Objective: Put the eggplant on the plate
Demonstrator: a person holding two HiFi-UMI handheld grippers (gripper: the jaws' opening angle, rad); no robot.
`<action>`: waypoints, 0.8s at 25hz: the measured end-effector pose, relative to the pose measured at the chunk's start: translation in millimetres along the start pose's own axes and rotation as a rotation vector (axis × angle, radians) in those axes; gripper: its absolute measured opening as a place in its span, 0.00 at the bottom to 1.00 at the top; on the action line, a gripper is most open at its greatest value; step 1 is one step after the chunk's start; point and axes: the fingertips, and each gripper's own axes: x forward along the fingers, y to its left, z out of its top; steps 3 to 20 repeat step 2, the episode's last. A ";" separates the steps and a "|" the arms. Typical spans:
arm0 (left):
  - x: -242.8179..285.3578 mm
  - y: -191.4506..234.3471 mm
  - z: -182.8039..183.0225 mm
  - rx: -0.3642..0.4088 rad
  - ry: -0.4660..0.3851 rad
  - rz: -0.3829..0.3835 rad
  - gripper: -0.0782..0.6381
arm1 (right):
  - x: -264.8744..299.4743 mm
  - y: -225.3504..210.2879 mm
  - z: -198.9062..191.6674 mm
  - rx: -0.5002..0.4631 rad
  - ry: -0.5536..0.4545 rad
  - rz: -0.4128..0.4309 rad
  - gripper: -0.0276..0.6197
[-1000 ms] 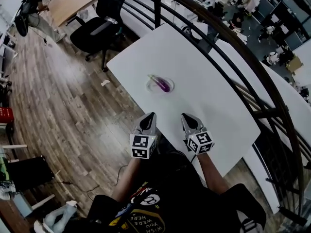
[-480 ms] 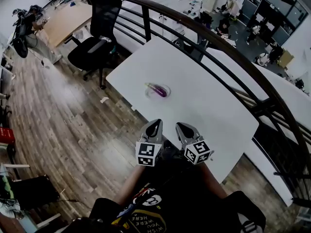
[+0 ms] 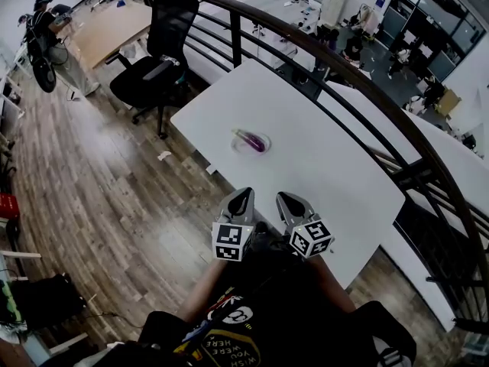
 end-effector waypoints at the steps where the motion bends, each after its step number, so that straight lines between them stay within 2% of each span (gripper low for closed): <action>1: -1.3 0.4 -0.7 -0.003 0.003 -0.002 0.12 | -0.1 2.0 0.1 0.003 0.001 0.001 0.05; 20: -2.5 0.9 -1.4 -0.006 0.007 -0.004 0.12 | -0.2 4.1 0.2 0.006 0.003 0.002 0.05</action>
